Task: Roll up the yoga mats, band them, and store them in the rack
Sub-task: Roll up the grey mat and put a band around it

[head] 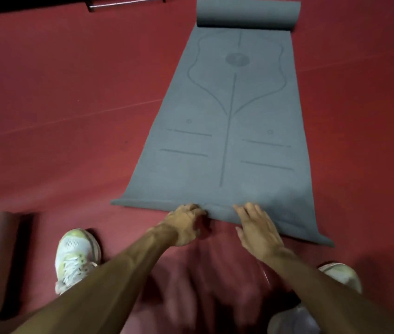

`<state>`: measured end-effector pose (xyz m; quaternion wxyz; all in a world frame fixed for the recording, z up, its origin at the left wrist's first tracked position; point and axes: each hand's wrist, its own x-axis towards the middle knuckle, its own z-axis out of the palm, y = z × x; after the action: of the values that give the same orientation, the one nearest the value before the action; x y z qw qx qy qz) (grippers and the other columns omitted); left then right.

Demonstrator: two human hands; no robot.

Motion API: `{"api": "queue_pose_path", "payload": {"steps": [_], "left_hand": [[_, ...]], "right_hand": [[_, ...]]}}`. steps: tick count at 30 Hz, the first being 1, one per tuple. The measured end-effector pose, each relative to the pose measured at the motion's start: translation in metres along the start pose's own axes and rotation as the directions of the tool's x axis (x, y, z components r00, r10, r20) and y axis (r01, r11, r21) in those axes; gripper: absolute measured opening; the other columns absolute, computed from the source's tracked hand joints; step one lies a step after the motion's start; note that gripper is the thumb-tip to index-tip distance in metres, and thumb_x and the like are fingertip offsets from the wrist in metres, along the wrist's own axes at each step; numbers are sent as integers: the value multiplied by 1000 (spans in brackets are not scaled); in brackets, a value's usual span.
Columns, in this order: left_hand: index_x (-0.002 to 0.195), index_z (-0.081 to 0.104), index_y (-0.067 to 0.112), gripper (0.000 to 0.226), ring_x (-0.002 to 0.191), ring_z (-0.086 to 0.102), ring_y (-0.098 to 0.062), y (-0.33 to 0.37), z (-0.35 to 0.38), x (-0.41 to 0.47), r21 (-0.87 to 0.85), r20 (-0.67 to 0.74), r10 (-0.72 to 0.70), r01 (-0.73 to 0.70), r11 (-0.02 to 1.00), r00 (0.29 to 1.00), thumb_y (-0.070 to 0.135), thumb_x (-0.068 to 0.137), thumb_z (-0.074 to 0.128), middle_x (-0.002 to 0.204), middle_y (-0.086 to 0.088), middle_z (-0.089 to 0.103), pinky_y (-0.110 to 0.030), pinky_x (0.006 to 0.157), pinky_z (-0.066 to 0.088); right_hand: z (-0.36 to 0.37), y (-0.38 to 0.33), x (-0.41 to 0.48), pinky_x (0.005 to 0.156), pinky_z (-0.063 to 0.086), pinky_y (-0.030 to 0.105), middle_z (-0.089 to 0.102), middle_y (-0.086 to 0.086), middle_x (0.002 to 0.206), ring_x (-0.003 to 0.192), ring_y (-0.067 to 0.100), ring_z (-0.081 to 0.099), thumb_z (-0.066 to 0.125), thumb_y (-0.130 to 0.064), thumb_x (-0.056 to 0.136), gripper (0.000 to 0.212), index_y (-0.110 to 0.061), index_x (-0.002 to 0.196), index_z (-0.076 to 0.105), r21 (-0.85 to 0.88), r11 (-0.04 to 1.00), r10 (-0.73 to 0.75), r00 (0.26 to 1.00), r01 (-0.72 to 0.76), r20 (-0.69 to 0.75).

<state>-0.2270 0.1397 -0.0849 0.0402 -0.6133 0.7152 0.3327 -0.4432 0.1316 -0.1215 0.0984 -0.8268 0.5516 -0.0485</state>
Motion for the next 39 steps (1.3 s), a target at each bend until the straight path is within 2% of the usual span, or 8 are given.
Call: {"api": "queue_pose_path", "payload": {"steps": [3, 8, 12, 20, 25, 30, 36, 39], "left_hand": [[148, 31, 19, 70, 138, 31, -22, -7, 8, 11, 78, -50, -4, 8, 997, 999, 23, 85, 61, 153, -1, 27, -32, 115, 22], [153, 9, 23, 84, 147, -2, -10, -15, 11, 25, 248, -64, -4, 20, 969, 998, 29, 86, 58, 160, 8, 0, -38, 120, 1], [152, 11, 23, 79, 147, -2, -12, -20, 10, 44, 209, -161, -13, 47, 977, 987, 31, 89, 57, 160, 6, 3, -45, 119, 2], [152, 16, 27, 65, 146, 8, -9, -41, 21, 94, 243, -77, 20, -1, 970, 997, 50, 96, 40, 157, 11, 19, -46, 117, -6], [147, 29, 31, 63, 135, 28, -14, -46, 27, 113, 298, -63, 16, 4, 954, 998, 50, 91, 52, 146, 11, 33, -53, 115, 7], [142, 37, 30, 67, 126, 34, -18, -52, 31, 106, 328, -16, 37, -30, 944, 999, 54, 84, 60, 140, 7, 37, -41, 105, 28], [133, 48, 30, 50, 121, 38, -17, -50, 39, 86, 331, 14, 34, -37, 943, 999, 46, 87, 60, 132, 6, 44, -36, 96, 32], [129, 52, 31, 43, 123, 39, -17, -46, 38, 77, 320, 77, 23, -47, 946, 997, 41, 88, 60, 131, 6, 46, -36, 96, 34]], "right_hand": [[15, -5, -6, 90, 52, 44, 57, 5, 118, 110, 29, 55, 78, -25, 65, 74, -15, 133, 51, 12, 1000, -5, 1000, 5, -8], [33, -4, 11, 102, 43, 50, 55, 17, 129, 123, 38, 52, 82, -33, 66, 73, -12, 131, 57, 2, 999, 46, 998, -46, -35], [41, 0, 31, 99, 46, 53, 58, 16, 124, 115, 39, 56, 80, -40, 71, 71, -6, 129, 58, -6, 996, 83, 994, -84, -68], [75, 14, 48, 92, 50, 45, 65, 11, 114, 104, 32, 63, 73, -38, 78, 55, -7, 123, 64, -86, 989, 112, 990, -119, -91], [90, 19, 46, 93, 38, 44, 61, 9, 114, 105, 29, 58, 36, -36, 87, 53, -6, 123, 60, -68, 990, 119, 986, -127, -113], [92, 21, 42, 91, 37, 43, 60, 5, 114, 105, 27, 56, 54, -35, 76, 50, -11, 119, 60, 32, 996, 89, 994, -87, -69], [83, 17, 37, 77, 41, 40, 69, -4, 84, 82, 26, 63, 80, -28, 51, 40, -20, 89, 71, 126, 979, 156, 987, -158, 24], [75, 10, 30, 82, 44, 39, 73, -2, 86, 87, 27, 64, 84, -26, 57, 34, -21, 88, 72, 147, 974, 155, 981, -171, 116]]}}
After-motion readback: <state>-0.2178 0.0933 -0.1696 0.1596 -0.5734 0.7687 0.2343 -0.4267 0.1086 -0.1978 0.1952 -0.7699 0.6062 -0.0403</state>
